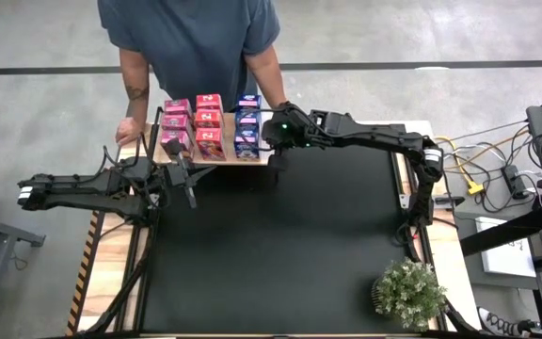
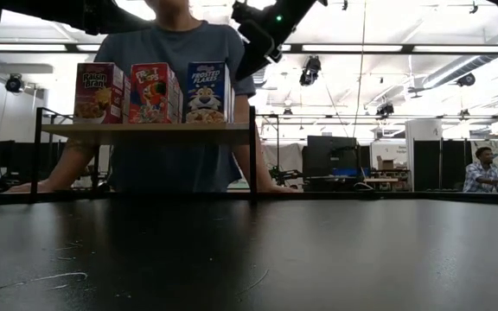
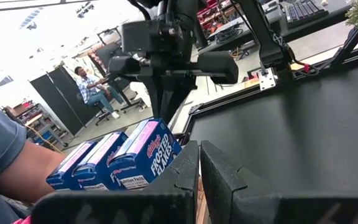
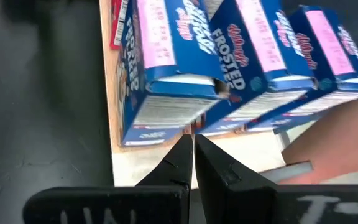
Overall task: Stack cereal on shelf
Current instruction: Return to Home Position
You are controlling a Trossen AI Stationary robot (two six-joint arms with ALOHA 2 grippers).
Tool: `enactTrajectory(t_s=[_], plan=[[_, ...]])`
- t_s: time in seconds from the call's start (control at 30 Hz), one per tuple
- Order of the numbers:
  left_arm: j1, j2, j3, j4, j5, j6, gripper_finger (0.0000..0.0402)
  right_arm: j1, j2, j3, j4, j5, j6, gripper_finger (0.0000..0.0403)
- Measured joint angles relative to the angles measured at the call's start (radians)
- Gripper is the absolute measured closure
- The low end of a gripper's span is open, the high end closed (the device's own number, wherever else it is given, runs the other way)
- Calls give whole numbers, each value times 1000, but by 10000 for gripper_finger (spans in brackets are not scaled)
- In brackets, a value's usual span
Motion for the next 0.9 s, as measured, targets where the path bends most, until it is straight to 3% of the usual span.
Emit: enactTrajectory(t_s=[0.17, 0.37, 0.57, 0.9], plan=[[0, 0, 0, -8, 0, 0, 402, 11, -23, -21, -22, 0, -7, 394], [0, -10, 0, -22, 11, -7, 402, 33, -77, -142, 11, -1, -6, 394], [0, -50, 0, -61, 36, -27, 402, 43, -206, -357, 149, -11, 6, 394], [0, -195, -60, -70, 59, -28, 402, 43, -536, -782, 487, -142, 16, 394]])
